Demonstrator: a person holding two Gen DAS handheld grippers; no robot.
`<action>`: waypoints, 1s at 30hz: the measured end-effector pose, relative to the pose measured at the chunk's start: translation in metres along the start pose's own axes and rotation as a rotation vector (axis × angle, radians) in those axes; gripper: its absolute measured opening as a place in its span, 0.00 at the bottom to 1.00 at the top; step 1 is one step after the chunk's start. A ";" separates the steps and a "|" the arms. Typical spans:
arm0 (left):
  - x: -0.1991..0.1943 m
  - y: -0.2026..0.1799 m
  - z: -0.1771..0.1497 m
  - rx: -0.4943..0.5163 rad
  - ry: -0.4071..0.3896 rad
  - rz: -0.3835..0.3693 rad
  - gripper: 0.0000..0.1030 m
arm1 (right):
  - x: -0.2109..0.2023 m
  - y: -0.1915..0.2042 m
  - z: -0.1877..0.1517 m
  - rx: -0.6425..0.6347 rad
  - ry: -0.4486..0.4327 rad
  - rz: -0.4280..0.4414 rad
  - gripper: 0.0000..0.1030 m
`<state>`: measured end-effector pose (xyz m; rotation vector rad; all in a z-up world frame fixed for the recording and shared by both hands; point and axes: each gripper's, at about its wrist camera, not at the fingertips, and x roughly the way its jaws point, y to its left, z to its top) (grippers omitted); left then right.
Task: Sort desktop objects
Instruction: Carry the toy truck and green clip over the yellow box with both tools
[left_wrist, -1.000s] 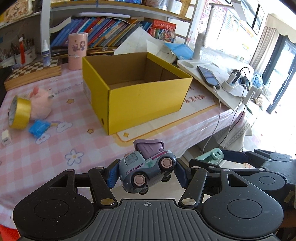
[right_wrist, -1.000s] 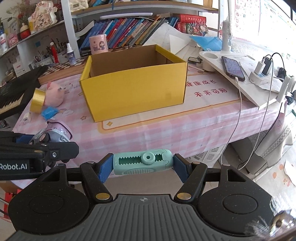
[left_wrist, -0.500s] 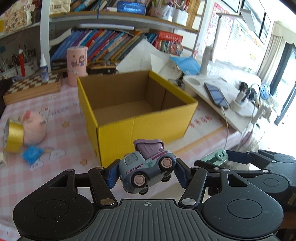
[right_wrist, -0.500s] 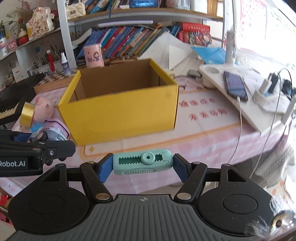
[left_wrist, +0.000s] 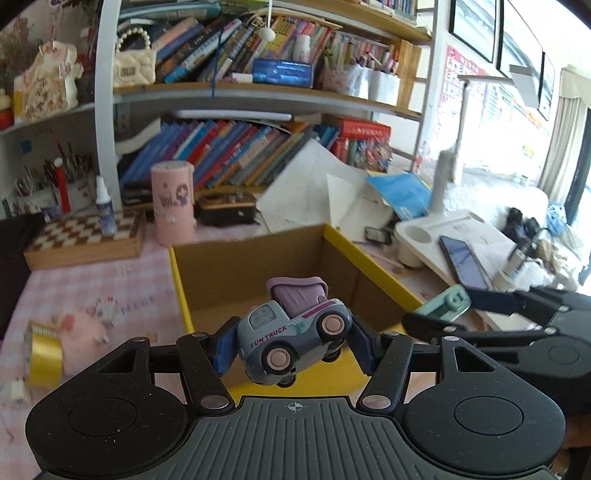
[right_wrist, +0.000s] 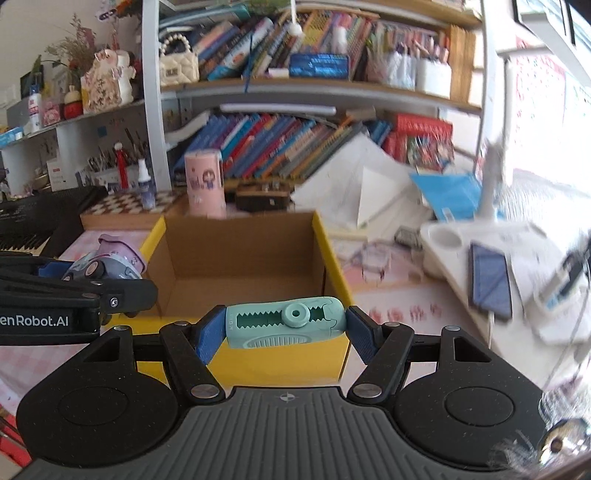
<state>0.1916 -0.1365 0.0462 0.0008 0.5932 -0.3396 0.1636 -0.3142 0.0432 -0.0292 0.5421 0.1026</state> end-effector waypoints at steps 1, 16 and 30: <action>0.006 0.001 0.003 0.000 0.002 0.014 0.59 | 0.004 -0.003 0.004 -0.010 -0.008 0.001 0.65; 0.108 0.011 0.022 0.031 0.175 0.129 0.60 | 0.116 -0.023 0.055 -0.372 0.065 0.155 0.65; 0.165 0.020 0.028 0.081 0.334 0.166 0.60 | 0.210 0.006 0.052 -0.850 0.232 0.354 0.65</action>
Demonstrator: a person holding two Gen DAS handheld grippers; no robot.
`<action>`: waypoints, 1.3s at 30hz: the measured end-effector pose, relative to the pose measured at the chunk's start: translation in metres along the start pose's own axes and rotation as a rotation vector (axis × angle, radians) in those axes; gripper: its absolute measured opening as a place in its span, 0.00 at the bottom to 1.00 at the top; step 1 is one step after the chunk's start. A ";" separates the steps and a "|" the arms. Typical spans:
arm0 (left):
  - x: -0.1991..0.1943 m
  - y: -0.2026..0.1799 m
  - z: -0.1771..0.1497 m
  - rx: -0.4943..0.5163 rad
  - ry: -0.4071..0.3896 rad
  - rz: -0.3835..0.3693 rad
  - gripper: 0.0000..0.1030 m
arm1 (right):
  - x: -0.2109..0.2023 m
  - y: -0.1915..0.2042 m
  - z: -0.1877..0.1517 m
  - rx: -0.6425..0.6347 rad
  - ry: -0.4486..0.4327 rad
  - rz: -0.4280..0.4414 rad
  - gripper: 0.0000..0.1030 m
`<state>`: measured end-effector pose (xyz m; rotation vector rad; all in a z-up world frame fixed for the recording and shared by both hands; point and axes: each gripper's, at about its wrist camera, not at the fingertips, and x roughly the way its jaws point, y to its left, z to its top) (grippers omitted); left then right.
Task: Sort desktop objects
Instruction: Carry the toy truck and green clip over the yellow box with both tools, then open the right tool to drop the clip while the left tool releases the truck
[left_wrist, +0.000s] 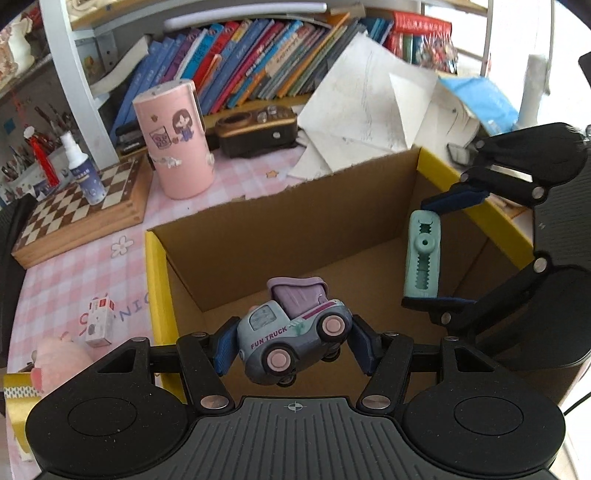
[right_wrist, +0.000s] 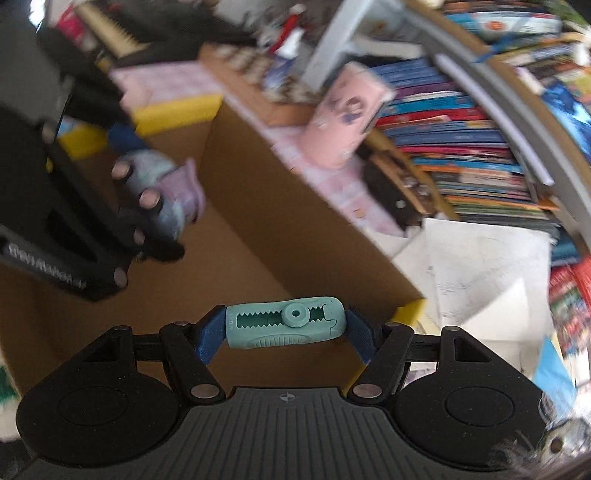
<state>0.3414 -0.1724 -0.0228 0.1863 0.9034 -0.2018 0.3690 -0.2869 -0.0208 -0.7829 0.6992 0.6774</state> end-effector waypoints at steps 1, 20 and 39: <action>0.001 -0.001 0.000 0.007 0.002 0.003 0.60 | 0.006 0.002 0.000 -0.023 0.015 0.007 0.65; 0.012 -0.029 0.014 0.073 0.009 -0.024 0.59 | 0.026 -0.003 -0.027 -0.154 0.146 0.023 0.65; -0.081 -0.009 -0.003 -0.033 -0.271 0.022 0.86 | -0.040 0.001 -0.022 0.165 -0.036 -0.126 0.83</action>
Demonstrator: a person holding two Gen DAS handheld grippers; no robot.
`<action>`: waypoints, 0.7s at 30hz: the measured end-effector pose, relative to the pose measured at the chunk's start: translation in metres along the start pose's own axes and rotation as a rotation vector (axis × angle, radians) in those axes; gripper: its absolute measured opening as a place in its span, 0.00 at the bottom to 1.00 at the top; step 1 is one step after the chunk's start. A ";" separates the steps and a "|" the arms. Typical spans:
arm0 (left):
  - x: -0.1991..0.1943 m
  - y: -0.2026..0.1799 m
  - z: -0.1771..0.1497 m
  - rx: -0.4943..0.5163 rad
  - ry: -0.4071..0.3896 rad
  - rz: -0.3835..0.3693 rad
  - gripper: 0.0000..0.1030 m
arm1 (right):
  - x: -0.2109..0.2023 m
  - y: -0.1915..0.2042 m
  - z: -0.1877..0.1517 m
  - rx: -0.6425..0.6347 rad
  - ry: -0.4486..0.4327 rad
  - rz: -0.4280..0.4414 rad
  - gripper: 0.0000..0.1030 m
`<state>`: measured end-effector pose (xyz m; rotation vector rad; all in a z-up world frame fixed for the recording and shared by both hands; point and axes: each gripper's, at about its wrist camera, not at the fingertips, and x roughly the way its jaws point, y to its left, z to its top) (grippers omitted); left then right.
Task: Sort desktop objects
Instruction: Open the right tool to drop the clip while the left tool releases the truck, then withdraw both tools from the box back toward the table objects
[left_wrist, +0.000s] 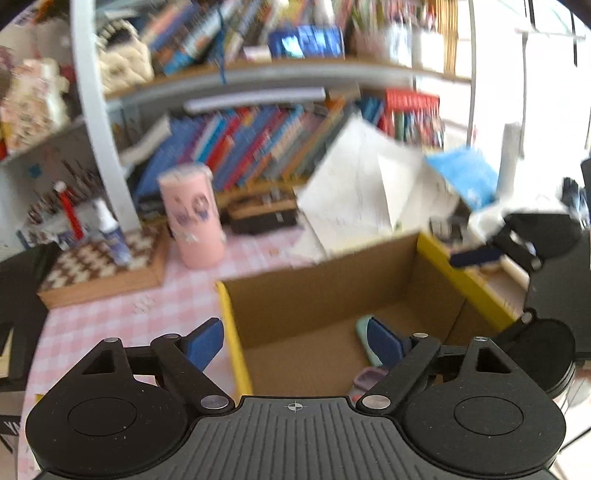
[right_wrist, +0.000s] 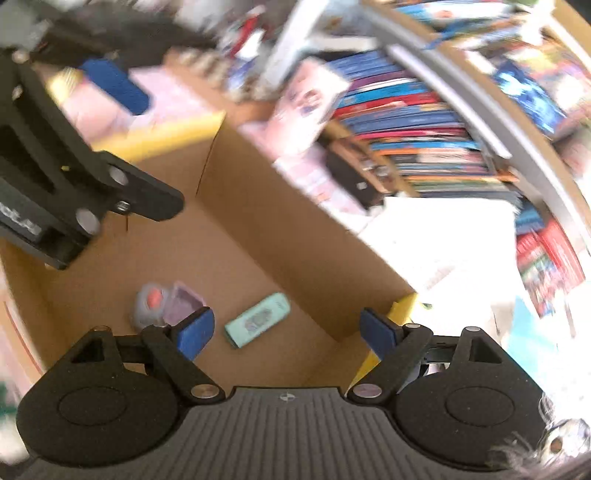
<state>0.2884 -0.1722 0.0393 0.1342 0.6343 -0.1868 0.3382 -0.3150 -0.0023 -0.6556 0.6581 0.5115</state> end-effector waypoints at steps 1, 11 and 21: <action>-0.007 0.002 0.001 -0.009 -0.017 0.007 0.86 | -0.009 0.000 -0.001 0.048 -0.021 -0.014 0.83; -0.068 0.028 -0.027 -0.119 -0.127 0.052 0.90 | -0.097 0.022 -0.022 0.391 -0.283 -0.261 0.86; -0.101 0.060 -0.070 -0.151 -0.109 0.044 0.90 | -0.128 0.064 -0.044 0.692 -0.214 -0.376 0.86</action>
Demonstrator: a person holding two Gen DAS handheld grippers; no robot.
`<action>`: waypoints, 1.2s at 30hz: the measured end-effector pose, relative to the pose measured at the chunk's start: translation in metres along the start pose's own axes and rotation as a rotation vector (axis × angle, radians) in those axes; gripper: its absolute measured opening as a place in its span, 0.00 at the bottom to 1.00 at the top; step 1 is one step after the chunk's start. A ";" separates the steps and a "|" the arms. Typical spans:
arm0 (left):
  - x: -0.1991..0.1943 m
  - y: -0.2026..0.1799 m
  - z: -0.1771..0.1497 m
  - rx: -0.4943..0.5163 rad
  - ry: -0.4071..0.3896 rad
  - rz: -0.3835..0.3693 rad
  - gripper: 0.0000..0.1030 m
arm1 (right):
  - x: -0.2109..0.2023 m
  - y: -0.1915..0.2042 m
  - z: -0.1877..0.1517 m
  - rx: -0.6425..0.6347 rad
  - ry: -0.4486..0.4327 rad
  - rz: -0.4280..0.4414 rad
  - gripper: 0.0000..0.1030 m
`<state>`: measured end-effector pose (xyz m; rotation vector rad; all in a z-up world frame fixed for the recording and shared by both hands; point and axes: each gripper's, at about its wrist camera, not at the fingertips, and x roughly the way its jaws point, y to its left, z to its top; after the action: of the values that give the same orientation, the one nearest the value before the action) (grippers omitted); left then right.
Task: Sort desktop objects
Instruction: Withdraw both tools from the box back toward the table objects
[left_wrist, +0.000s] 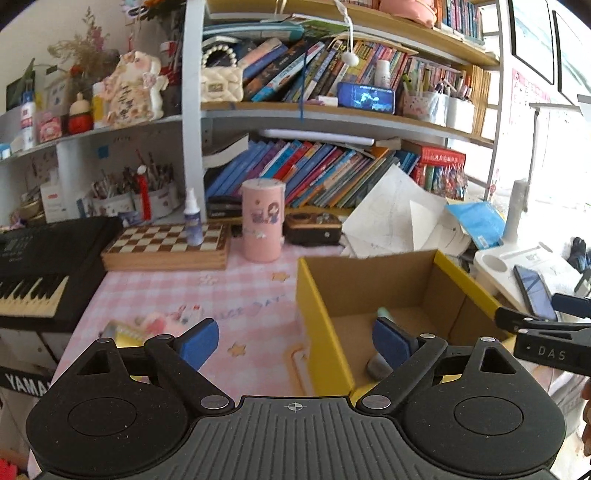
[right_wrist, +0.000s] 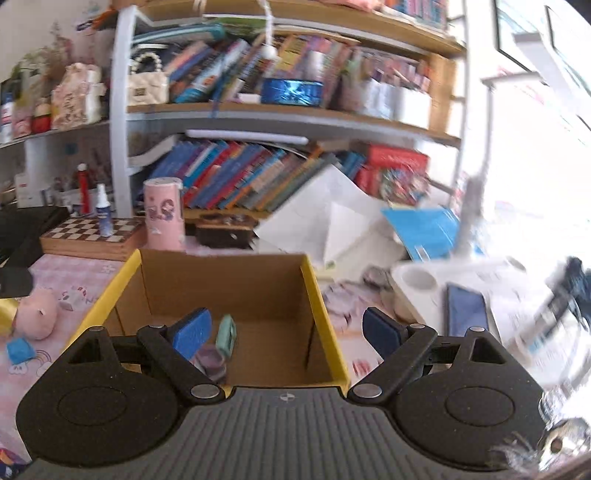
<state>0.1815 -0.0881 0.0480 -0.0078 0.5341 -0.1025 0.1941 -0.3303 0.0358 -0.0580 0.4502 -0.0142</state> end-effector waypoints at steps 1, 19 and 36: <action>-0.004 0.005 -0.004 0.002 0.004 -0.001 0.90 | -0.003 0.003 -0.004 0.009 0.007 -0.015 0.86; -0.061 0.079 -0.079 0.016 0.063 0.063 0.90 | -0.072 0.092 -0.078 0.129 0.134 -0.115 0.86; -0.099 0.119 -0.108 0.026 0.065 0.114 0.90 | -0.108 0.169 -0.097 0.038 0.139 0.028 0.85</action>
<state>0.0531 0.0419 0.0013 0.0515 0.5965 0.0012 0.0548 -0.1639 -0.0150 -0.0136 0.5892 0.0005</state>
